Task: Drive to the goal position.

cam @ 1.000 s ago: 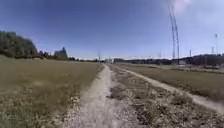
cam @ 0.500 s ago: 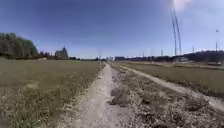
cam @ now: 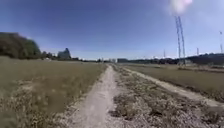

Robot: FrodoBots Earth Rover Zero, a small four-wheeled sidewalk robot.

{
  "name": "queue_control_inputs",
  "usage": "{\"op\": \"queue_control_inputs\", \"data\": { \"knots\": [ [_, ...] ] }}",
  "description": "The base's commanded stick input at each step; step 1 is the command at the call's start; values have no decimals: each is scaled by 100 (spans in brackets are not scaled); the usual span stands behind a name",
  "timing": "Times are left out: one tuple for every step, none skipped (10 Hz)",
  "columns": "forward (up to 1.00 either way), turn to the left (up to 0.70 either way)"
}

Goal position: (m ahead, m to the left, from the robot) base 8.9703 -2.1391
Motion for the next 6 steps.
{"op": "queue_control_inputs", "data": {
  "knots": [
    [70,0],
    [70,0],
    [70,0],
    [70,0],
    [70,0],
    [70,0]
  ]
}}
